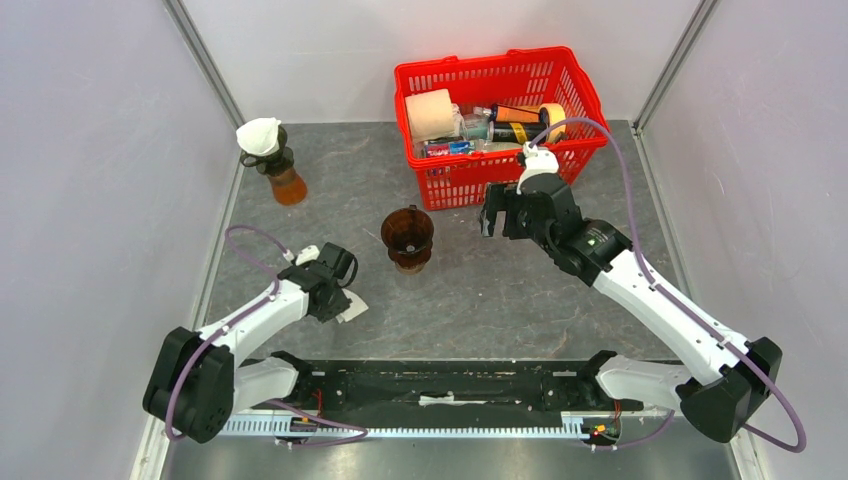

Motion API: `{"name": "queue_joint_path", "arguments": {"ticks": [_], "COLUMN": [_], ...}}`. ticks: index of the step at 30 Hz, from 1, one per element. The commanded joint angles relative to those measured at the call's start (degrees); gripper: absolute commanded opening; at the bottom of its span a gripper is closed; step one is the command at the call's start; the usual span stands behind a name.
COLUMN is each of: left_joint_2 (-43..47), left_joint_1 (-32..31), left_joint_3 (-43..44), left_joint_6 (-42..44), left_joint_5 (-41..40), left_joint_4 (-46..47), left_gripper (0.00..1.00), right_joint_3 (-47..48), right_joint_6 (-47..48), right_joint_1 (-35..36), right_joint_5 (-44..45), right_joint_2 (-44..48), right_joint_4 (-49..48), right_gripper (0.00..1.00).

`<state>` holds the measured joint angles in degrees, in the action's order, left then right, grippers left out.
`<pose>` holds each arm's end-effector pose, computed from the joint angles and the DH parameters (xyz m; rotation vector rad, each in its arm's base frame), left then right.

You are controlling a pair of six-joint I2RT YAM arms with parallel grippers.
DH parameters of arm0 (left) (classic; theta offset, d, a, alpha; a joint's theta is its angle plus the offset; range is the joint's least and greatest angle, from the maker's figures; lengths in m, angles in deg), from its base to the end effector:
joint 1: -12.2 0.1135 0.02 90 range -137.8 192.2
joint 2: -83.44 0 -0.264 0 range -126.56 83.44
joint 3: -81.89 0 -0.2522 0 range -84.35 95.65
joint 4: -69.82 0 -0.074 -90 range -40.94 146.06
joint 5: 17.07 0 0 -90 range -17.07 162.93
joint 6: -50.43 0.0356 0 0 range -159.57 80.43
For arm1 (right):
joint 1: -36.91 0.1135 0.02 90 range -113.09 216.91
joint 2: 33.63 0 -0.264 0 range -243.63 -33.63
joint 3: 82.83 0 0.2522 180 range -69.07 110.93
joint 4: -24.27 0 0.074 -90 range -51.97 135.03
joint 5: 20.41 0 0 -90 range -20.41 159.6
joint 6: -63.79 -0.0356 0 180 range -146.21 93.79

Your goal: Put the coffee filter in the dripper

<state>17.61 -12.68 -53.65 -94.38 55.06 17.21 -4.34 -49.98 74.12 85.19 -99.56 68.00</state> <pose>0.1648 -0.0644 0.1588 -0.7628 2.6202 0.0834 0.2058 0.1443 0.3533 -0.0849 2.1108 0.3539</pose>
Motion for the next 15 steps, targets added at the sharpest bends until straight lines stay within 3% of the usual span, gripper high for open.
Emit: {"name": "queue_joint_path", "arguments": {"ticks": [1, 7, 12, 15], "left_joint_2": [0.6, 7.4, 19.5, 27.0], "left_joint_1": [-0.1, -0.1, -0.2, -0.2], "left_joint_3": [0.2, 3.5, 9.3, 12.4], "left_joint_6": [1.5, 5.0, 9.6, 14.6], "left_joint_5": [-0.7, -0.8, 2.7, 12.0], "left_joint_4": [2.1, 0.1, -1.4, 3.7], "left_gripper": [0.27, 0.03, 0.02, 0.02], "right_joint_3": [-0.6, -0.8, -1.8, -3.9], "right_joint_6": [-0.1, -0.1, -0.4, -0.2], "right_joint_1": [-0.3, -0.3, -0.3, -0.3], "right_joint_5": [1.8, 1.7, 1.7, 0.2], "right_joint_2": [1.5, 2.2, 4.3, 6.3], "right_joint_4": [-1.8, -1.8, -2.0, -3.5], "right_gripper": [0.97, 0.97, 0.97, 0.97]}}
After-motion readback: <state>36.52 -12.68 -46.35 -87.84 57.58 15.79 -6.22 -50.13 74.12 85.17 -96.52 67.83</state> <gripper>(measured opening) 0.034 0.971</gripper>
